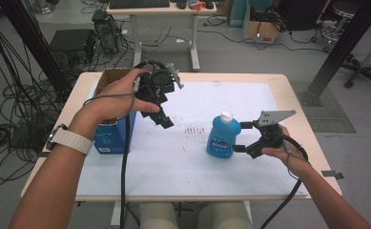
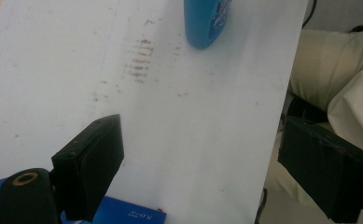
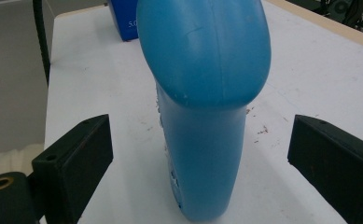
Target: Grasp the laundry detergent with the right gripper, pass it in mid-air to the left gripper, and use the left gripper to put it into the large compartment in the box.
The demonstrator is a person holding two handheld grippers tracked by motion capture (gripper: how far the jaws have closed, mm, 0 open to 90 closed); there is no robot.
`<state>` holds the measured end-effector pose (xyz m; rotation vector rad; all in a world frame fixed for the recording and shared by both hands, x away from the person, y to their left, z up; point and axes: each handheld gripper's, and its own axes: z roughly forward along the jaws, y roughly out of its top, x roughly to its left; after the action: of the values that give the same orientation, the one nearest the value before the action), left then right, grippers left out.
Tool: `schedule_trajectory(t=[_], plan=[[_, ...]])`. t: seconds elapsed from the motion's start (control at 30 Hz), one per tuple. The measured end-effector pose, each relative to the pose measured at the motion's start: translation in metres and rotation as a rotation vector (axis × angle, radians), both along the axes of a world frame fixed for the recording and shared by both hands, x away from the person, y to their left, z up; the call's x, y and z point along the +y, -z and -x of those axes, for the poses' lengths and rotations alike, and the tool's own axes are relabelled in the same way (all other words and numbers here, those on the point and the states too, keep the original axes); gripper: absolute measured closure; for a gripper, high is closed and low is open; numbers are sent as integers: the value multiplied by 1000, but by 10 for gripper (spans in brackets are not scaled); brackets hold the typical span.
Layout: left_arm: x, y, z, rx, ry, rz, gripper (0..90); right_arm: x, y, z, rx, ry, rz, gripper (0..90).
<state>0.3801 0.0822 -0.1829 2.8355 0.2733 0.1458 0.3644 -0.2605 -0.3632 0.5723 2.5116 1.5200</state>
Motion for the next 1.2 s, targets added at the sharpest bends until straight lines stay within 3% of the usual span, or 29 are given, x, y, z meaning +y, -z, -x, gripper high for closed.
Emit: schedule_trajectory(t=[0.77,1.2], plan=[[1,1,0,0,-6,10,146,3,4,-3,-11,14,-1,65],[2,3,-1,3,-4,12,146,9,14,-6,-8,25,-32,65]])
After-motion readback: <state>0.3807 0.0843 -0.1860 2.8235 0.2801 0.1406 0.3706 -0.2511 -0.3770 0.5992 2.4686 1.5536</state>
